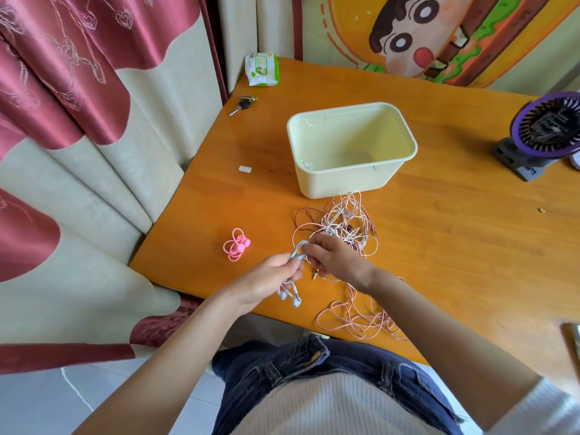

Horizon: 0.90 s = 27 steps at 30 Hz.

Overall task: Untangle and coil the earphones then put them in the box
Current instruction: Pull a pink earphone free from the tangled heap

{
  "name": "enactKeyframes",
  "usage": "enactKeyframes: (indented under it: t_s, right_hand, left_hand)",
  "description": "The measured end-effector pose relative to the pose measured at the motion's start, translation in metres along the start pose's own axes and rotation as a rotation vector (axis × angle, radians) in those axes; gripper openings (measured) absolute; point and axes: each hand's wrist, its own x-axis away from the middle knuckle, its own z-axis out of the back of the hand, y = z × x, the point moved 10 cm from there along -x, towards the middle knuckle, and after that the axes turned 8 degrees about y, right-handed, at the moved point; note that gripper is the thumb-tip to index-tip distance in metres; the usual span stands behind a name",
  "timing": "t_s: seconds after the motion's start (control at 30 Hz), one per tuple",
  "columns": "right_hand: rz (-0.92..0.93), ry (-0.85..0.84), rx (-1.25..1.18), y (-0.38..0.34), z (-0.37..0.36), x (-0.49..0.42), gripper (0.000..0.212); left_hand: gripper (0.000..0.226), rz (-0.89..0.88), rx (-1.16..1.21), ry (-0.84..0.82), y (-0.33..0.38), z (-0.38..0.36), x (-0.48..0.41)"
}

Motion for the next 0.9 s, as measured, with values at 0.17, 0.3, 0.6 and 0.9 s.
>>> enactKeyframes:
  t_s: [0.17,0.3,0.6,0.9]
  right_hand:
    - [0.025,0.018,0.008,0.003,0.005,0.002,0.017]
    - [0.055,0.075,0.005,0.005,0.010,0.004,0.009]
    - [0.114,-0.019,0.123,0.004,-0.017,0.021,0.004]
    - [0.132,-0.029,0.173,0.012,-0.006,0.024,0.006]
  left_hand:
    - [0.030,0.040,-0.009,0.179,-0.010,0.006,-0.007]
    - [0.028,0.172,0.130,0.319,-0.034,0.017,-0.009]
    - [0.023,0.311,0.697,0.165,-0.037,-0.013,0.000]
    - [0.032,0.164,0.438,0.465,-0.034,0.036,-0.004]
